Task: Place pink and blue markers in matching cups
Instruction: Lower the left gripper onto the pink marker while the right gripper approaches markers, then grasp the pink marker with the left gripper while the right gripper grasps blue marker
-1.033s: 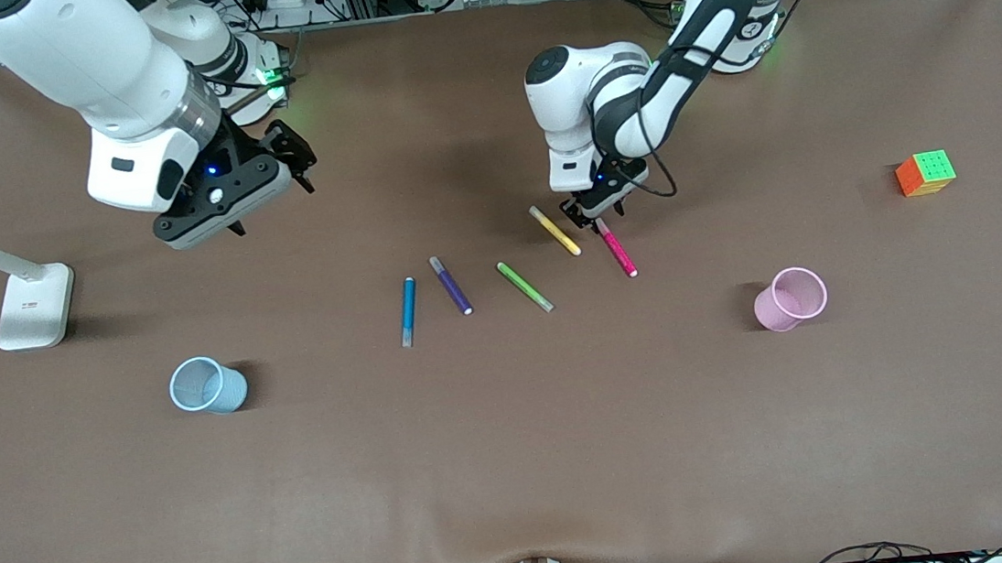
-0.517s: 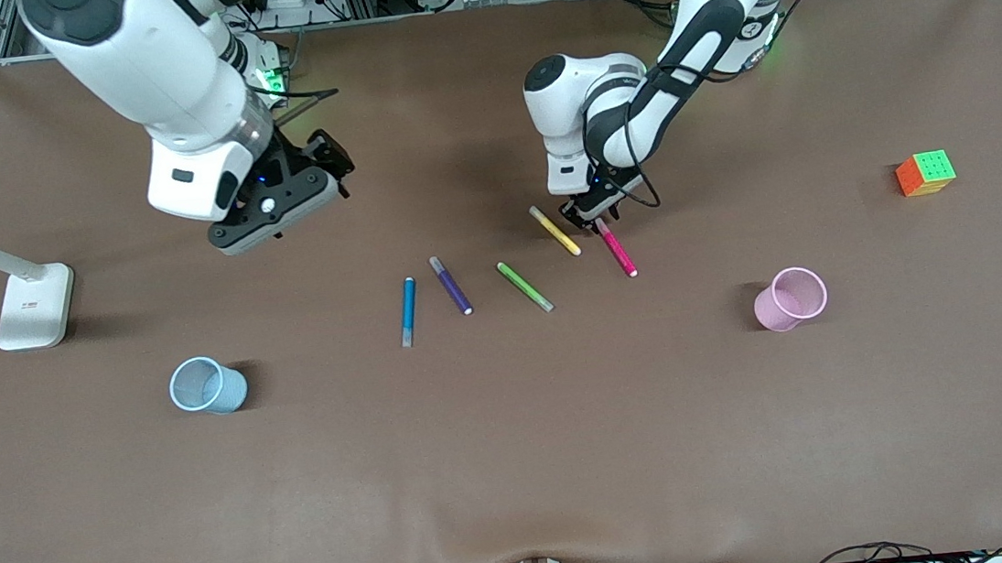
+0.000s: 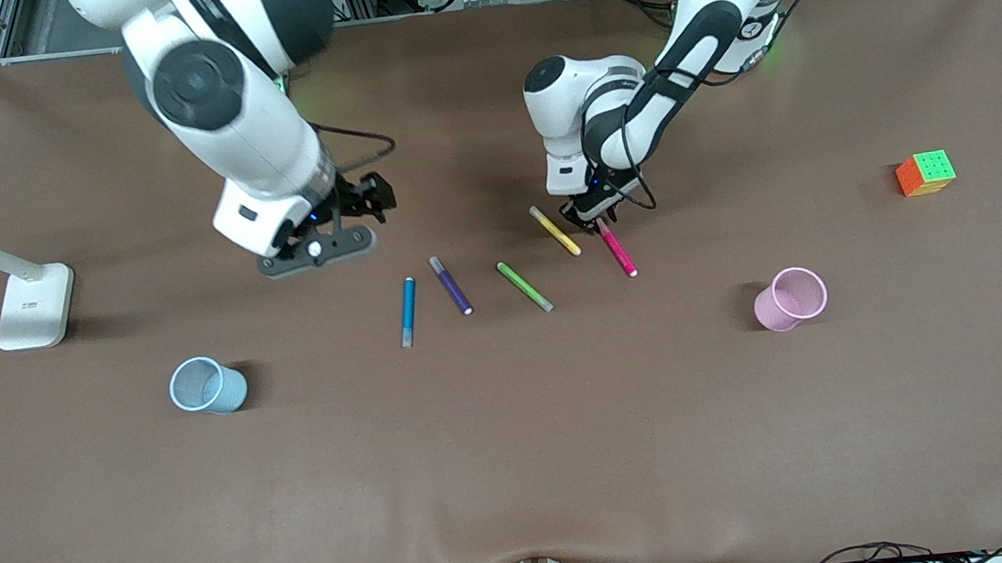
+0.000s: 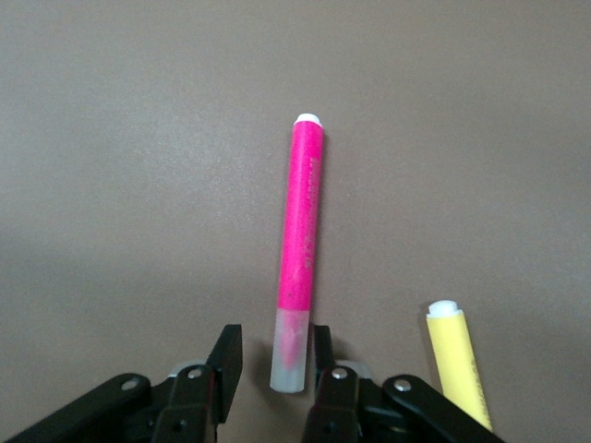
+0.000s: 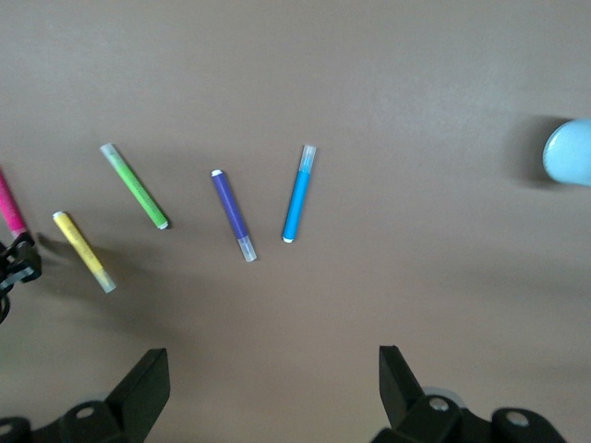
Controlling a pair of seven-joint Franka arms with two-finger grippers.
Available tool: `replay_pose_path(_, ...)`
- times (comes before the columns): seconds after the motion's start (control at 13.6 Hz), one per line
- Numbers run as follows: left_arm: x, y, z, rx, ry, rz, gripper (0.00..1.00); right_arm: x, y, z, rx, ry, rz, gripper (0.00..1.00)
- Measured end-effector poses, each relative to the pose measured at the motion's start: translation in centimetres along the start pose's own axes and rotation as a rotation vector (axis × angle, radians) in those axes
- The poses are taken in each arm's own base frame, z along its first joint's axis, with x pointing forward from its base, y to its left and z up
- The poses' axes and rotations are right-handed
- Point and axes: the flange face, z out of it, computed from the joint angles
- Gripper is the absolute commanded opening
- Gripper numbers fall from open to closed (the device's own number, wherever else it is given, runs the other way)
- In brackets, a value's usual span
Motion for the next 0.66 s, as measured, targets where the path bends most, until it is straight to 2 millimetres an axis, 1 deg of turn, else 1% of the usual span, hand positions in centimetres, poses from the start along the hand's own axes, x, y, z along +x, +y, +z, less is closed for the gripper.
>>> replay_pose_path(0.07,-0.1,0.0,0.2,-0.001,0.002,0.007,0.35,0.7,-0.2,1.2,-0.002,-0.002,0.012,1.0)
replay_pose_path(0.15,-0.2,0.0,0.3,-0.002,0.004,0.012,0.28,1.6,-0.2,2.5,-0.003,0.0,0.021,1.0)
replay_pose_path(0.37,-0.3,0.0,0.5,-0.002,0.003,0.017,0.02,4.4,-0.3,7.2,-0.006,0.01,0.04,1.0)
replay_pose_path(0.52,-0.4,0.1,0.4,-0.004,0.003,0.014,0.0,5.8,-0.6,10.4,-0.008,0.013,0.069,1.0)
replay_pose_path(0.66,-0.3,0.1,0.4,-0.004,0.003,0.001,0.0,6.6,-1.2,12.5,-0.007,0.02,0.098,1.0)
